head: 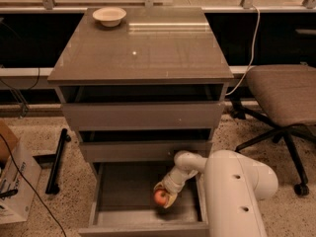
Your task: Pick apple from bottom drawer and place on counter
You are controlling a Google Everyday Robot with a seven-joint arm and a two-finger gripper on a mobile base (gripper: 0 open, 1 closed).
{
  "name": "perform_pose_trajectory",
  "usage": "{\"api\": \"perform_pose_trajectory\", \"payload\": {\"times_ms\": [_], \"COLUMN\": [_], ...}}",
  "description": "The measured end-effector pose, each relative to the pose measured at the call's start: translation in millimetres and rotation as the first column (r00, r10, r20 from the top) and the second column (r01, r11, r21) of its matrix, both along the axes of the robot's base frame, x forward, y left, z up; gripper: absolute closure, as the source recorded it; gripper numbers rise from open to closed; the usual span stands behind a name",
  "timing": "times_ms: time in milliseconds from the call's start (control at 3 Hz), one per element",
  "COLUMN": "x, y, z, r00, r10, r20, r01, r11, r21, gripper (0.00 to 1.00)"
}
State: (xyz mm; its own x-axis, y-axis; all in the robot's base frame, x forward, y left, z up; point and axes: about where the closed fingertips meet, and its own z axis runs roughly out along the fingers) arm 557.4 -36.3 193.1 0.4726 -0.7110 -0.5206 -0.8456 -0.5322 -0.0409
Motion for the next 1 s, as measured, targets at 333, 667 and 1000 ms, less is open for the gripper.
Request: {"api": "perform_pose_trajectory", "payload": {"times_ms": [333,667,1000], "x": [-7,-17,-22], "y": [-15,-37,-65], "z": [84,161,245], "r00": [0.9982,0.9838,0.9582], "r10": [-0.019,-0.072,-0.094], "r20": [0.056,0.164,0.27], "r01": [0.012,0.035,0.021], "r11": [0.992,0.975,0.965], "r21": [0.129,0.22,0.263], "gripper": [1.0,1.0,1.0]}}
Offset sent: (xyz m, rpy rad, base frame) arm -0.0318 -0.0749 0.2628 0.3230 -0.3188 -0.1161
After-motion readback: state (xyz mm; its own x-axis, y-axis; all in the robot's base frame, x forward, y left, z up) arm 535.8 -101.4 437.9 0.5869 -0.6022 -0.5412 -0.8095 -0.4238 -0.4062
